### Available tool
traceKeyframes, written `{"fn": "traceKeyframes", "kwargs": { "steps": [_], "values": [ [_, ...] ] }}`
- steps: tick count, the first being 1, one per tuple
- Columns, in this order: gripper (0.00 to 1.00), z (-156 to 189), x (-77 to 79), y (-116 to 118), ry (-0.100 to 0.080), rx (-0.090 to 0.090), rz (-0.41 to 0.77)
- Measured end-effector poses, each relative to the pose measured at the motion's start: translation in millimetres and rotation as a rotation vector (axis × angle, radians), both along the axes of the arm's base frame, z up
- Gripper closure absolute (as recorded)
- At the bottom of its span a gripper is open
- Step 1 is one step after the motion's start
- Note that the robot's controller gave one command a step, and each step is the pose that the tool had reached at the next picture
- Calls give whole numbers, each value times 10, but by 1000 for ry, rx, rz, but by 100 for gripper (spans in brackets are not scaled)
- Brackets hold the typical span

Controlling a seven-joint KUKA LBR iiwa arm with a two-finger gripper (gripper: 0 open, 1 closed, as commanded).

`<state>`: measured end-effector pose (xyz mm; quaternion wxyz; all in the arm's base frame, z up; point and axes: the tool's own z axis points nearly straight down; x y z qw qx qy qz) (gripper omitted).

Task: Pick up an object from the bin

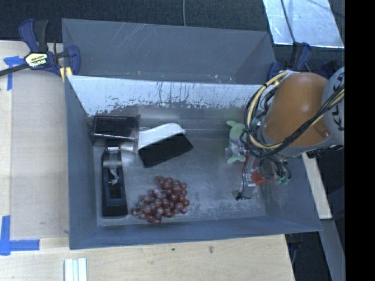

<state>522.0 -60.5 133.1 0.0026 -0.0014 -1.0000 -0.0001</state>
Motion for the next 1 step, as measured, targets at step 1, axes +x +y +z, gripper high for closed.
{"fn": "traceKeyframes", "kwargs": {
  "steps": [1],
  "values": [
    [0,46,17,2,-8,-1,2]
  ]
}}
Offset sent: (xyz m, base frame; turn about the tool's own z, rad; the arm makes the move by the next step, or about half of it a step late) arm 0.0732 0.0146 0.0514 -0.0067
